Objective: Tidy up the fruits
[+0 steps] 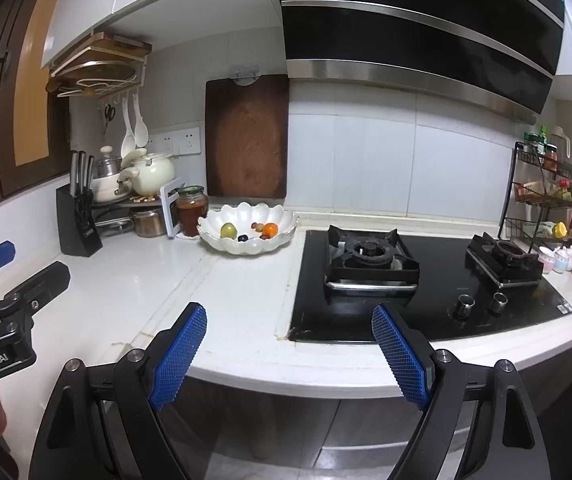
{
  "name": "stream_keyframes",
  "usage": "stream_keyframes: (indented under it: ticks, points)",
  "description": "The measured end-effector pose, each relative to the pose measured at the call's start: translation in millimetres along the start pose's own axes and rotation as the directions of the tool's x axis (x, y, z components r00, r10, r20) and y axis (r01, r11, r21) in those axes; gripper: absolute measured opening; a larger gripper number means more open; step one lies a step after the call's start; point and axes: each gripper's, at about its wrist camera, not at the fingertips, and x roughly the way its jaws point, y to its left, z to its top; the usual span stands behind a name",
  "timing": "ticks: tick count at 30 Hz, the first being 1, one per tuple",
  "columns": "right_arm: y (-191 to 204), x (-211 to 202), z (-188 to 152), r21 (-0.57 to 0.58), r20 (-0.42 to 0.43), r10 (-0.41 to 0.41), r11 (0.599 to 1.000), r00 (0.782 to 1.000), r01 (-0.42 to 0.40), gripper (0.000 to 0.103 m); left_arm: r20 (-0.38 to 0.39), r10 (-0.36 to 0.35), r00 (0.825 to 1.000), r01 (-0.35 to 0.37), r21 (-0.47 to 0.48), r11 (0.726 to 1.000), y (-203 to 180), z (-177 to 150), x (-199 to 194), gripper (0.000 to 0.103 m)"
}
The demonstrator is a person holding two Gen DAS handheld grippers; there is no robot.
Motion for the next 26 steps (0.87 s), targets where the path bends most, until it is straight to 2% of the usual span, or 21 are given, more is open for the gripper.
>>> stream_keyframes:
  ticks: [26]
  points:
    - [-7.8,5.4,4.1,-0.008,-0.009,-0.007,1.000,1.000,0.007,0.086,-0.008,-0.004,1.000,0.004,0.009,1.000,-1.8,2.1,8.1,0.103]
